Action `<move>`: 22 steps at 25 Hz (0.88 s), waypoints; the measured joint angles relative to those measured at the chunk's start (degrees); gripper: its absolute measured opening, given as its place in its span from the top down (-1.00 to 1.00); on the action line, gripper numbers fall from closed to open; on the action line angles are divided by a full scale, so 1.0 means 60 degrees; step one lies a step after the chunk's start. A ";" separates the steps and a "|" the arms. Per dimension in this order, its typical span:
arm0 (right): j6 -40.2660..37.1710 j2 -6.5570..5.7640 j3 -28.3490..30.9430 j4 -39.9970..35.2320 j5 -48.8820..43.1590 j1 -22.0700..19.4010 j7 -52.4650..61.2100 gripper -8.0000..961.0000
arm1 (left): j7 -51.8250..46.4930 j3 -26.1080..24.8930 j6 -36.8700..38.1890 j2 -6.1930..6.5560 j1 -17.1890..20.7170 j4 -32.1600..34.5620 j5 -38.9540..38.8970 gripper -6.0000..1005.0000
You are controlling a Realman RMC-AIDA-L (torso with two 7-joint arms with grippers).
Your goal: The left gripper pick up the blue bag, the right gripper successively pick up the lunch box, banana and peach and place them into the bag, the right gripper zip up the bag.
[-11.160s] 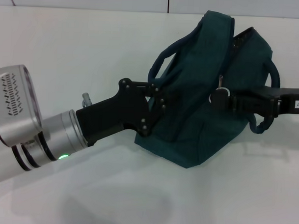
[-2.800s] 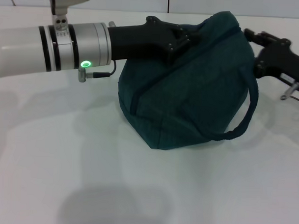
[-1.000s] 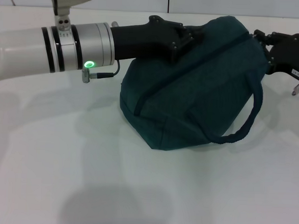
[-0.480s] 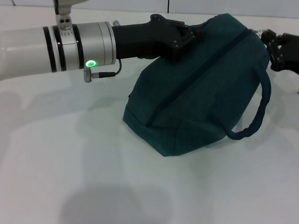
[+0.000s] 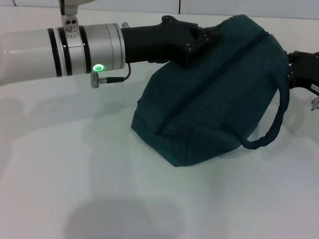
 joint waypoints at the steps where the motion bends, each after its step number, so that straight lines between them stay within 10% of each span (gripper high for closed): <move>1: -0.0047 0.0000 0.0001 -0.0003 0.0009 -0.0020 0.0004 0.93 | -0.0002 0.0006 0.0011 0.0000 0.0006 0.0000 0.0000 0.76; 11: -0.0635 -0.0082 0.0060 -0.0071 0.0036 -0.0211 0.0646 0.90 | -0.0006 0.0030 0.0033 -0.0002 0.0095 0.0001 -0.0002 0.74; 22: -0.1840 -0.0089 0.0210 -0.0317 0.0735 -0.0810 0.0637 0.15 | 0.0798 0.0062 0.0811 -0.0043 0.0801 -0.0020 -0.1888 0.73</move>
